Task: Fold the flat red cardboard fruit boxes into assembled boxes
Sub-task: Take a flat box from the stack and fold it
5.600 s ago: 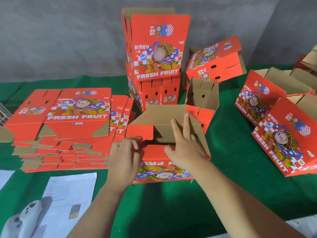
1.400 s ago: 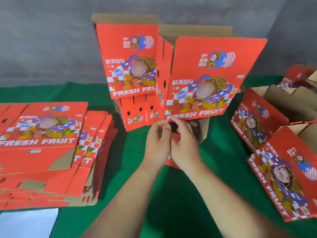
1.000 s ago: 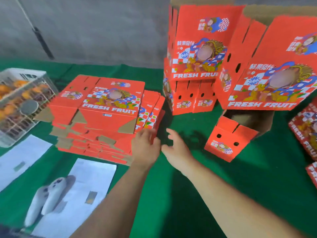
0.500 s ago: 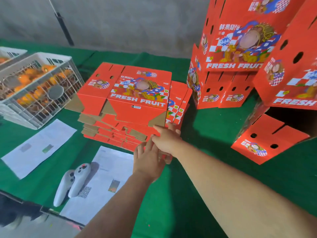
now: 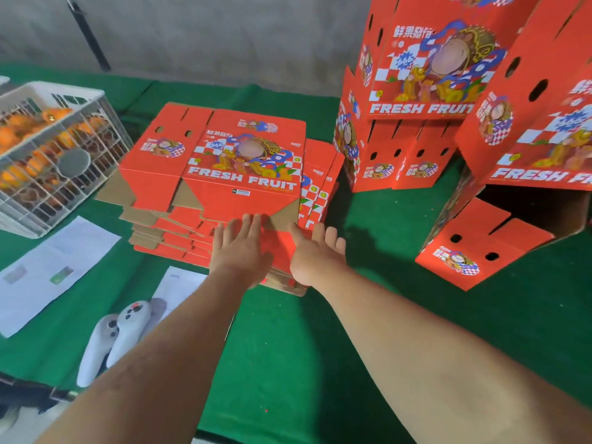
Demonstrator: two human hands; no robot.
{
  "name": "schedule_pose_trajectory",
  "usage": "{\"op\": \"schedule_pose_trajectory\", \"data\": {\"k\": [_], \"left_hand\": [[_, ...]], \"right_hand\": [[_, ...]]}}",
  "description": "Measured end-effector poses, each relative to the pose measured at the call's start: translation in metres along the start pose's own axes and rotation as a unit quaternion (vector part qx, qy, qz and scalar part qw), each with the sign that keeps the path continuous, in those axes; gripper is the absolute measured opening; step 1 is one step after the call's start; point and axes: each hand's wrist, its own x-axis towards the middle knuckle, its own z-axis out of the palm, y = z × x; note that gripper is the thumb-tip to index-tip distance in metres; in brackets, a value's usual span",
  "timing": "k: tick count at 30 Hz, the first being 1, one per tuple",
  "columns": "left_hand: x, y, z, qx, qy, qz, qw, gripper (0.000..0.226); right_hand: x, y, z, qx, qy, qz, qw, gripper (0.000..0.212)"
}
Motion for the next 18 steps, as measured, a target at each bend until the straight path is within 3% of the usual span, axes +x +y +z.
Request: {"op": "schedule_pose_trajectory", "data": {"k": [3,5,7,9,10,12,14,16,18], "left_hand": [[-0.008,0.012,0.007,0.076,-0.012,0.070,0.995,0.087],[-0.023,0.023,0.016,0.066,-0.013,0.104,0.992,0.089],[-0.038,0.031,0.026,0.047,-0.023,0.143,0.988,0.089],[-0.055,0.038,0.034,0.015,-0.009,0.174,0.985,0.087],[-0.063,0.040,0.036,-0.026,0.011,0.187,0.982,0.086],[-0.082,0.039,0.037,-0.137,0.077,0.197,0.968,0.074],[-0.094,0.026,0.036,-0.209,0.179,0.152,0.949,0.055],[-0.096,0.006,0.032,-0.246,0.251,0.036,0.935,0.056],[-0.096,-0.016,0.032,-0.301,0.227,-0.096,0.921,0.069]], "right_hand": [[-0.003,0.012,0.006,0.037,0.066,0.030,0.997,0.049],[-0.004,0.021,0.006,0.212,0.066,0.082,0.972,0.028],[-0.012,0.030,0.007,0.457,0.078,0.151,0.873,0.017],[-0.021,0.042,0.008,0.593,0.103,0.219,0.768,0.034],[-0.027,0.051,0.008,0.633,0.103,0.239,0.729,0.039],[-0.043,0.077,0.005,0.672,0.099,0.250,0.690,0.035],[-0.065,0.110,0.001,0.704,0.105,0.258,0.654,0.027],[-0.097,0.145,-0.004,0.737,0.133,0.271,0.604,0.023],[-0.127,0.171,-0.007,0.753,0.152,0.274,0.578,0.023]]}}
